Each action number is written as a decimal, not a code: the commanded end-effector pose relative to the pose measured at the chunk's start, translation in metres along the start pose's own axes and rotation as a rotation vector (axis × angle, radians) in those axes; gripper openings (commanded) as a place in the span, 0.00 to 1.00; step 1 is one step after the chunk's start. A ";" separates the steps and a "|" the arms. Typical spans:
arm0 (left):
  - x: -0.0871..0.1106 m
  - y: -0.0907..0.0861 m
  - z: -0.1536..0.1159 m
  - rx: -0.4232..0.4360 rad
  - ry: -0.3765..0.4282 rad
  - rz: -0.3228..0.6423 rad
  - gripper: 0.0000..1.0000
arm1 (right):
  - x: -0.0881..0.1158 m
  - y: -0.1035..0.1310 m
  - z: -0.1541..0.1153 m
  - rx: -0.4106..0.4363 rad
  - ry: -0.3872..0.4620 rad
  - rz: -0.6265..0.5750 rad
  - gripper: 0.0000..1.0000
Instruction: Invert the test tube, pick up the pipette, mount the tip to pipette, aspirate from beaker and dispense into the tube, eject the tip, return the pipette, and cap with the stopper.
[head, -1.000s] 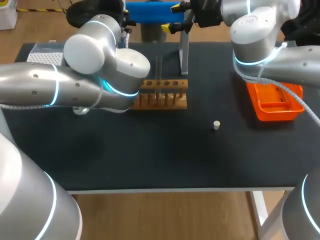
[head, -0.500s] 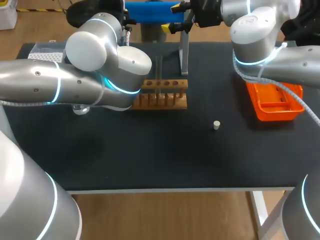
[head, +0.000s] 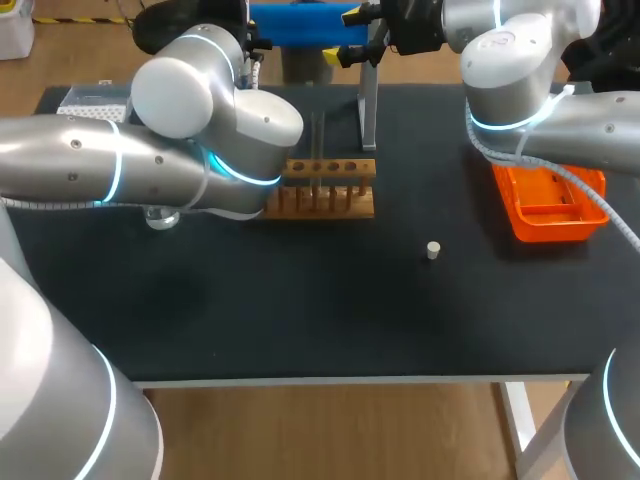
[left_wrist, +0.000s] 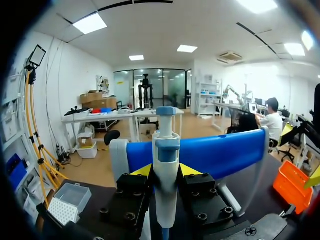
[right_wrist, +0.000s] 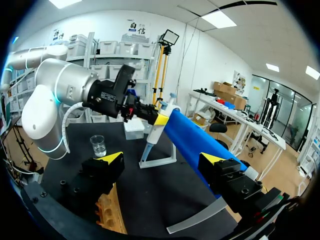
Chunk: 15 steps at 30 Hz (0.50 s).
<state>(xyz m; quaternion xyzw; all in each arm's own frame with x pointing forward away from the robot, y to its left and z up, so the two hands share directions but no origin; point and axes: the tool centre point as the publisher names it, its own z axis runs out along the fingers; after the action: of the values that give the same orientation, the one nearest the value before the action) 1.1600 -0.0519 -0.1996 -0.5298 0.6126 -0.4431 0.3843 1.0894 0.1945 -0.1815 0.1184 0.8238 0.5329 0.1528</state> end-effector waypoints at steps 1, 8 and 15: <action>-0.001 0.000 0.003 -0.008 0.003 -0.001 0.00 | -0.001 0.000 -0.001 0.003 0.003 0.001 1.00; -0.002 0.004 0.005 -0.025 0.002 -0.010 0.00 | -0.001 0.000 -0.001 0.003 0.003 0.001 1.00; -0.003 0.008 0.006 -0.038 0.003 -0.018 0.00 | -0.001 0.000 -0.001 0.003 0.003 0.001 1.00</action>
<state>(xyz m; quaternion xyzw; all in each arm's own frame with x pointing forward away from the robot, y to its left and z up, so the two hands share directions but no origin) 1.1628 -0.0490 -0.2086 -0.5408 0.6157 -0.4370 0.3707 1.0894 0.1945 -0.1815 0.1184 0.8238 0.5329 0.1528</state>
